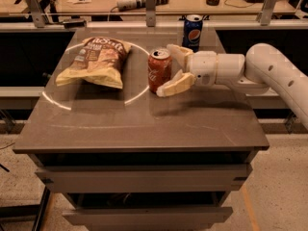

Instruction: Knock coke can over

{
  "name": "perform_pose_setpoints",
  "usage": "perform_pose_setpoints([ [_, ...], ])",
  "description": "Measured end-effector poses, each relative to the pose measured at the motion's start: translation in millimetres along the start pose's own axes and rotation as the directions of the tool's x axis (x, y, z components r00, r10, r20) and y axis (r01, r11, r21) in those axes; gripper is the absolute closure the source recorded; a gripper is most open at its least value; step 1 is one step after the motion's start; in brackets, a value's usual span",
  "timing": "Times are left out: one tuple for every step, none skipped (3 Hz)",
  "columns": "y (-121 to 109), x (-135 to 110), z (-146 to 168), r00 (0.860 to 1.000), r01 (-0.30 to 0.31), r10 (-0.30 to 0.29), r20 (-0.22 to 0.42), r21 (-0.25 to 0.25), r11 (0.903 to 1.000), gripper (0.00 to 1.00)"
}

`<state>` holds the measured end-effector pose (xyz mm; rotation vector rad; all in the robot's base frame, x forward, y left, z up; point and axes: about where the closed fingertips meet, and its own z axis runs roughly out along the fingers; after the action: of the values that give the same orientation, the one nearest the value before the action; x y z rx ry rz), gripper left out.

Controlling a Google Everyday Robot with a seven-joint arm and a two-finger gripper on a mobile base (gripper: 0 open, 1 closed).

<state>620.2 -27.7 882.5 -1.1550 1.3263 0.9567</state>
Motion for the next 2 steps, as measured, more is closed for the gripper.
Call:
perform_pose_setpoints([
  [0.9,1.6,3.6,1.000,0.009,-0.009,0.008,-0.023,0.9997,0.16],
  [2.9,3.8,3.2,1.000,0.018,-0.017,0.007,-0.045,0.9988,0.40],
])
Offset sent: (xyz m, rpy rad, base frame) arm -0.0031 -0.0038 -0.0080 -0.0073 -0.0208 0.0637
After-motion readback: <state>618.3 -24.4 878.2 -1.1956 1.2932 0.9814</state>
